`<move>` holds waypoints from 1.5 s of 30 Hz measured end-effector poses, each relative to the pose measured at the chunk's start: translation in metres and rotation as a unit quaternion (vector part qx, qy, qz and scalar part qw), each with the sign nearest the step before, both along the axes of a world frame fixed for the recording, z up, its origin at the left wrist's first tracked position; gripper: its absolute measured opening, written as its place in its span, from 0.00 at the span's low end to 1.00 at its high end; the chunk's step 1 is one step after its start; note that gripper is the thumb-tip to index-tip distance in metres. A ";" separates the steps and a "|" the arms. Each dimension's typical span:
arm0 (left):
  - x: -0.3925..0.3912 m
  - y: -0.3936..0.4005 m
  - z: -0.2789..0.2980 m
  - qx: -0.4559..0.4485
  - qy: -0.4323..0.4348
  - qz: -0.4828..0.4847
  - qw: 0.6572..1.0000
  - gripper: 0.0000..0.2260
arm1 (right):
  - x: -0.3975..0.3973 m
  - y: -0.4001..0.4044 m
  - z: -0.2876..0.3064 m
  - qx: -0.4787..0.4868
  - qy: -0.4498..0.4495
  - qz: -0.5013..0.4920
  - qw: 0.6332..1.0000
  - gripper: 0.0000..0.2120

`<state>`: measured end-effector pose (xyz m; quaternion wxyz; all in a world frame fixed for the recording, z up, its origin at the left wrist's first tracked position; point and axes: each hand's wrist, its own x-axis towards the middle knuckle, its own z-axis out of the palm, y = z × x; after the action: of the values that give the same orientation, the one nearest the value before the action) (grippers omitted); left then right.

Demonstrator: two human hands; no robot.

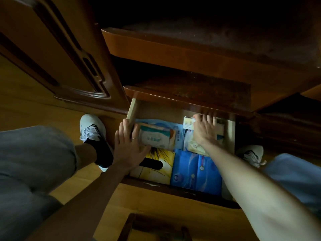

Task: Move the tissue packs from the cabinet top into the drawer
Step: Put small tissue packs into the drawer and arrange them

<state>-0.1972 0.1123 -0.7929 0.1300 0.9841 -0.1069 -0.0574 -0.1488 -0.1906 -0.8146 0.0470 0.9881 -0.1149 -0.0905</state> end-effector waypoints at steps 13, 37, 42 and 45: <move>0.003 0.001 -0.007 0.011 0.000 0.003 1.000 0.43 | 0.022 -0.007 0.008 -0.007 0.122 0.013 0.992 0.22; 0.016 0.004 0.036 -0.016 0.157 0.043 0.987 0.43 | -0.060 0.028 0.066 0.120 0.131 0.087 0.980 0.29; 0.021 -0.015 0.129 -0.056 0.103 -0.044 0.992 0.26 | -0.085 0.018 0.158 0.218 0.078 0.060 0.971 0.17; 0.023 -0.026 0.213 -0.078 -0.016 -0.114 0.990 0.16 | -0.092 0.005 0.242 0.237 -0.038 0.073 0.968 0.11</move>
<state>-0.1746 0.0861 -0.5796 0.1972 0.9531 -0.2247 -0.0478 -0.2409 -0.1857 -0.5729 -0.1864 0.9795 -0.0195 -0.0742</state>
